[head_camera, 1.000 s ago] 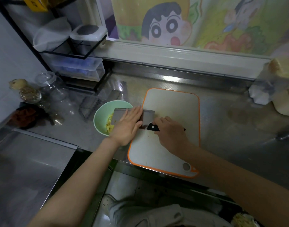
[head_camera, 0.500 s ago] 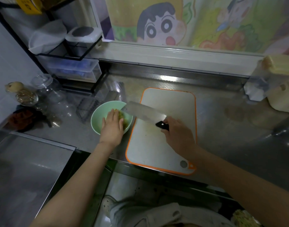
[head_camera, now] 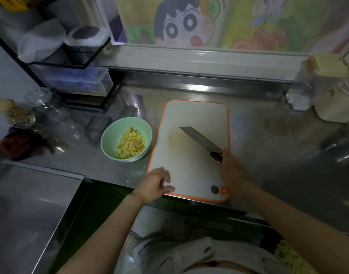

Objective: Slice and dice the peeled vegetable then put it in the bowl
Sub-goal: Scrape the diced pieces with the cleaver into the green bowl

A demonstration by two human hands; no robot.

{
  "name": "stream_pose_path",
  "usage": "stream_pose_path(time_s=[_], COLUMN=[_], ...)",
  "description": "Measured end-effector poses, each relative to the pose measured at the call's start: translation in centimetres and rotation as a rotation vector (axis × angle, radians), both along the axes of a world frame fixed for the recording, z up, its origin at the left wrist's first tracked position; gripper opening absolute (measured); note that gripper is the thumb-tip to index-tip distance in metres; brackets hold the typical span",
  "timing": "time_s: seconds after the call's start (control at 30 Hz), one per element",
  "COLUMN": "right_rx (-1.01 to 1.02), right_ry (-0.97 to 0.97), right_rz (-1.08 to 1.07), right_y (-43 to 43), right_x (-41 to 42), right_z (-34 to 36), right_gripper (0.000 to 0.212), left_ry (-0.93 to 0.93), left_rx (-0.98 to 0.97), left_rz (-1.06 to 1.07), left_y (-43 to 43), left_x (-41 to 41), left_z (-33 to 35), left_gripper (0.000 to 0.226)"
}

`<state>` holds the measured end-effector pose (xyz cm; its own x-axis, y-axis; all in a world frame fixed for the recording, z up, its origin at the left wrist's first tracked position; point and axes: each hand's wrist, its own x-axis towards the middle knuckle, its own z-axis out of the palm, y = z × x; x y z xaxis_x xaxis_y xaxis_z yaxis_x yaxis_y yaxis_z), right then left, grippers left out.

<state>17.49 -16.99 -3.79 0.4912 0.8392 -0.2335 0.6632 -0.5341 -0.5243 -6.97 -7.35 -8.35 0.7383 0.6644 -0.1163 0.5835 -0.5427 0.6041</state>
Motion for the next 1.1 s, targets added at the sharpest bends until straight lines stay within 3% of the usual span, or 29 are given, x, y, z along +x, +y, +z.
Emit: stream_pose_path(time_s=[0.13, 0.53, 0.63, 0.83, 1.1], right_rx=[0.009, 0.012, 0.019, 0.050, 0.073], right_ry=[0.066, 0.141, 0.118, 0.098, 0.118], right_rz=[0.006, 0.068, 0.077, 0.113, 0.135], right_y=[0.0, -1.2, -1.1, -0.6, 0.0], right_x=[-0.7, -2.3, -2.7, -4.2, -6.2], right_z=[-0.2, -1.4, -1.7, -1.9, -2.4], right_gripper=[0.034, 0.023, 0.025, 0.022, 0.036], left_ry=[0.027, 0.093, 0.038, -0.113, -0.032], left_rx=[-0.016, 0.076, -0.031, 0.071, 0.004], left_rz=[-0.004, -0.009, 0.207, 0.699, 0.929], left_y=[-0.4, -1.6, -2.0, -1.7, -0.6], left_x=[-0.1, 0.0, -0.3, -3.4, -6.0], left_z=[0.1, 0.4, 1.7, 0.9, -0.1], left_gripper=[0.020, 0.017, 0.012, 0.009, 0.009])
